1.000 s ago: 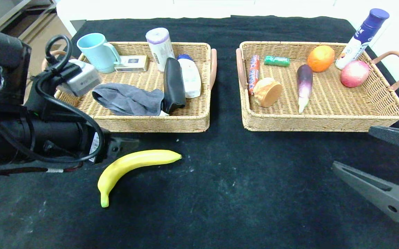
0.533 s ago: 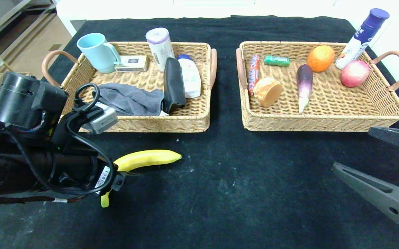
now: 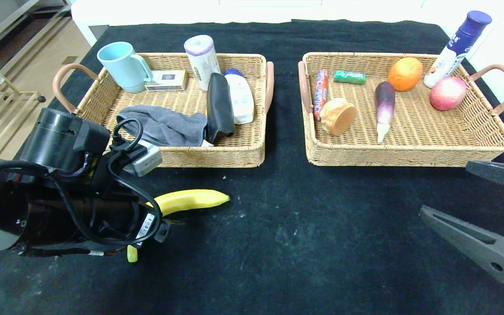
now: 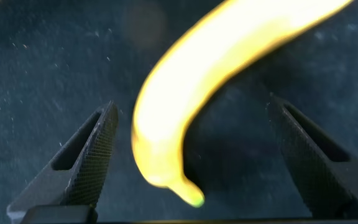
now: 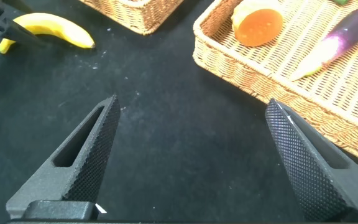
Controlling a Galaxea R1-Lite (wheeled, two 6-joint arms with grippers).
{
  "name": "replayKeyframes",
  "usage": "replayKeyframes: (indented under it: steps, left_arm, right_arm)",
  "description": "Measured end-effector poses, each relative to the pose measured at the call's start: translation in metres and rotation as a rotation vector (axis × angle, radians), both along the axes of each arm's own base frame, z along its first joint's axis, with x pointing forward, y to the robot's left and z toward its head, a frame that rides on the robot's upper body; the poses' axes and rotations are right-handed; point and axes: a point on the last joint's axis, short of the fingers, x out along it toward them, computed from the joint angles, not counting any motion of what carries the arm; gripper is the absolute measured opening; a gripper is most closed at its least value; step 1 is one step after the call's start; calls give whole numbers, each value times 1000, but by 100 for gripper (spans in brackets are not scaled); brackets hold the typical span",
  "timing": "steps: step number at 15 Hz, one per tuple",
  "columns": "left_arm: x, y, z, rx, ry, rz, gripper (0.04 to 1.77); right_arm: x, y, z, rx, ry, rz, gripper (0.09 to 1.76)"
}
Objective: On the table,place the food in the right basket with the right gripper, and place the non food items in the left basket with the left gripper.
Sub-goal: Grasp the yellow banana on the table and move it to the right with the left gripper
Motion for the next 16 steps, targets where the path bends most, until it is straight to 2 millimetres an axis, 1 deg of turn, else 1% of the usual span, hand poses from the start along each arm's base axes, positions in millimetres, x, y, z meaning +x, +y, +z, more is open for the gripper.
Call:
replayKeyframes:
  steps: [6,7,9,12,15,16]
  left_arm:
    - [7,2,-7,8,13,15,171]
    - [7,2,-7,9,15,15,164]
    - [7,1,-9,11,19,16,129]
    - [8,1,-10,9,23,16,91]
    - [9,0,-10,11,26,14,61]
    - [9,0,-10,12,26,12,61]
  right_arm:
    - [0,0,-2,-6,4,-1,171]
    - [0,0,-2,-6,5,-1,171]
    - [0,0,-2,-7,6,0,171]
    - [0,1,-3,-10,9,4,171]
    - [0,2,-4,-11,11,9,171]
    - [0,2,-4,-12,11,10,171]
